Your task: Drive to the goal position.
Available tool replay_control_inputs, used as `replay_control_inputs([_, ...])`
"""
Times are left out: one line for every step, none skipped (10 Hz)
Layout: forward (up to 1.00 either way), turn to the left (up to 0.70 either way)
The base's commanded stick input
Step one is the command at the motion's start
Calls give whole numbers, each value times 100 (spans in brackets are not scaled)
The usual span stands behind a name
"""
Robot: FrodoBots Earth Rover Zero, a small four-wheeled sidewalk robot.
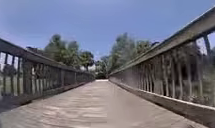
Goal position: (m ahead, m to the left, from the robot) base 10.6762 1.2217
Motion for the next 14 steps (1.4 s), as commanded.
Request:
replay_control_inputs([70, 0])
replay_control_inputs([70, 0])
replay_control_inputs([70, 0])
replay_control_inputs([70, 0])
replay_control_inputs([70, 0])
replay_control_inputs([70, 0])
replay_control_inputs([70, 0])
replay_control_inputs([70, 0])
replay_control_inputs([70, 0])
replay_control_inputs([70, 0])
replay_control_inputs([70, 0])
replay_control_inputs([70, 0])
replay_control_inputs([70, 0])
replay_control_inputs([70, 0])
